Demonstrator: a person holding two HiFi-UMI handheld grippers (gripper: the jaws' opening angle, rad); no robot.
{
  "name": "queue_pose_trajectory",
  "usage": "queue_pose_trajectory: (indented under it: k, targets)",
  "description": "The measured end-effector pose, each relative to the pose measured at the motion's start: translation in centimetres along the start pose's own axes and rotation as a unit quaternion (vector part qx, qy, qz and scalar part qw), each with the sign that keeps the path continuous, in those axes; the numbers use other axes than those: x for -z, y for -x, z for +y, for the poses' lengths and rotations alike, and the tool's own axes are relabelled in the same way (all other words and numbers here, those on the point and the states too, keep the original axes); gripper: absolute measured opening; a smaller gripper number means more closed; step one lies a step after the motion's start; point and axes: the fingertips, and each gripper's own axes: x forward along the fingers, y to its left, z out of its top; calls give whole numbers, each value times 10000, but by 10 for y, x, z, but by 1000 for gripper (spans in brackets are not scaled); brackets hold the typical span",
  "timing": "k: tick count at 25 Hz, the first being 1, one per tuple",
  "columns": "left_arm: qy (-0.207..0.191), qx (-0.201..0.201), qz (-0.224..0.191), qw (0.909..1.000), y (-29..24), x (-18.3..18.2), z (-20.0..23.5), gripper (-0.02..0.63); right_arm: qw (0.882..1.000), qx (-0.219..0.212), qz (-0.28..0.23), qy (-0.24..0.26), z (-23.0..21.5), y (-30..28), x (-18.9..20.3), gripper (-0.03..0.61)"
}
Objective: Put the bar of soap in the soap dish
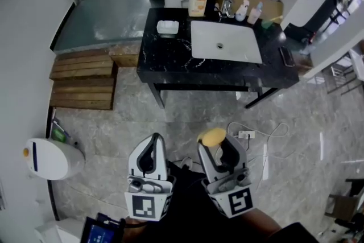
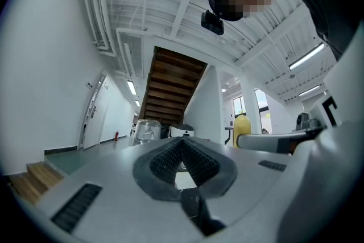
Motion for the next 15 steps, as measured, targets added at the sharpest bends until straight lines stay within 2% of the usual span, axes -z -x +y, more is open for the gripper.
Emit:
queue_pose_trajectory:
  k: [8,15]
  targets:
    - [-58,-230,66,9997,-3,0,1,0,9998,16,168,-142,-10,15,11,184]
    - [-15,-99,69,9999,-25,3,-4,0,9996,112,182,-196,-28,7,16,184]
